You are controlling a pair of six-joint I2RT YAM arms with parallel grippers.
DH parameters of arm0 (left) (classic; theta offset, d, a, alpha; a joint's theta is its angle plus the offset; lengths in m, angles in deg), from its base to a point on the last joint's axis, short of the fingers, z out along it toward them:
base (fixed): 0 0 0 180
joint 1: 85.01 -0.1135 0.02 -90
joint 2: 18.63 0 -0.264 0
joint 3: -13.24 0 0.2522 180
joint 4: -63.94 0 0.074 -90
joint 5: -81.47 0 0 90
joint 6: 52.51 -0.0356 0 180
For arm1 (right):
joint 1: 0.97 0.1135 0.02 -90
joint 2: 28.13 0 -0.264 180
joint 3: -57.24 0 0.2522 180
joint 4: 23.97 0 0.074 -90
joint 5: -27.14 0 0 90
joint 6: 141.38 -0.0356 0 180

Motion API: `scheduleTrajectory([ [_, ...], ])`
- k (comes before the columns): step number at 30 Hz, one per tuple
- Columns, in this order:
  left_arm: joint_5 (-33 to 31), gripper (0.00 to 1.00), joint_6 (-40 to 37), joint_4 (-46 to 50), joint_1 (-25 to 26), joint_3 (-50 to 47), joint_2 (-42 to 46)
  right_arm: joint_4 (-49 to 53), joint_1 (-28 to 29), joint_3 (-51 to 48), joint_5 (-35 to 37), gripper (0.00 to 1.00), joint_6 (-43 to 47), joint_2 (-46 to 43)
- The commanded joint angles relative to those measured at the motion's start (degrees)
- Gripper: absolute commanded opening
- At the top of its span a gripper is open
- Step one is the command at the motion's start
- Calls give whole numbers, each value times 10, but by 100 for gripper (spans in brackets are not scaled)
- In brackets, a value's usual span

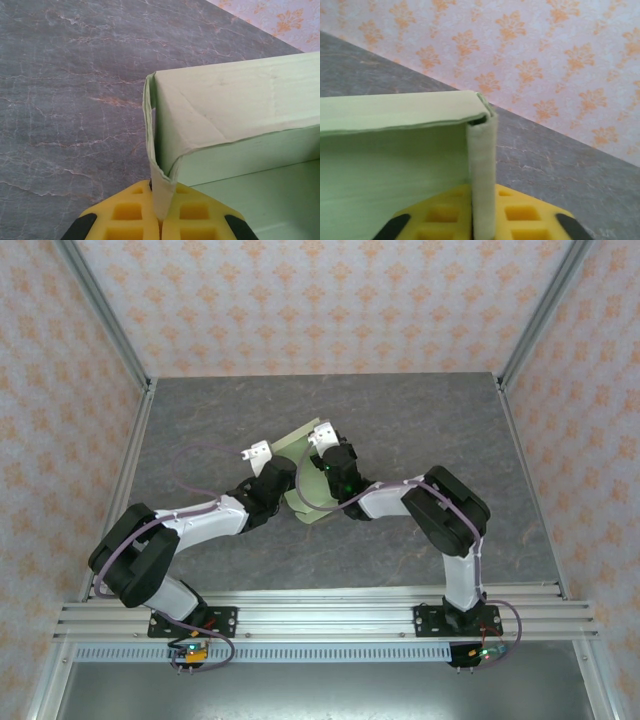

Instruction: Fold the paper box

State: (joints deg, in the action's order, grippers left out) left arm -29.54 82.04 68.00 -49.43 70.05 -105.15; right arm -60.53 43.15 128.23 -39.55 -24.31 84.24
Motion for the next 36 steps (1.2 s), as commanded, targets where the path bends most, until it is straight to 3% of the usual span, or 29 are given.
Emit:
scheduleTrajectory([
  [1, 8, 0, 9, 18, 7, 14, 5, -39, -7, 23, 118, 12, -11, 16],
  [9, 8, 0, 11, 19, 7, 17, 4, -26, -5, 5, 98, 13, -50, -1],
  [18, -2, 0, 11, 20, 6, 21, -1, -18, -8, -91, -44, 48, -96, -124],
  [23, -11, 0, 5, 24, 5, 25, -4, 37, -25, -139, -202, 62, -102, -204],
  [27, -15, 0, -4, 17, 4, 23, -3, 79, -55, -164, -312, 64, -97, -255],
  [31, -9, 0, -11, 24, 2, 24, 5, 87, -120, -188, -422, 67, -138, -305],
  [36, -4, 0, -57, 9, -2, 15, 20, 182, -181, -167, -562, 70, -119, -346],
])
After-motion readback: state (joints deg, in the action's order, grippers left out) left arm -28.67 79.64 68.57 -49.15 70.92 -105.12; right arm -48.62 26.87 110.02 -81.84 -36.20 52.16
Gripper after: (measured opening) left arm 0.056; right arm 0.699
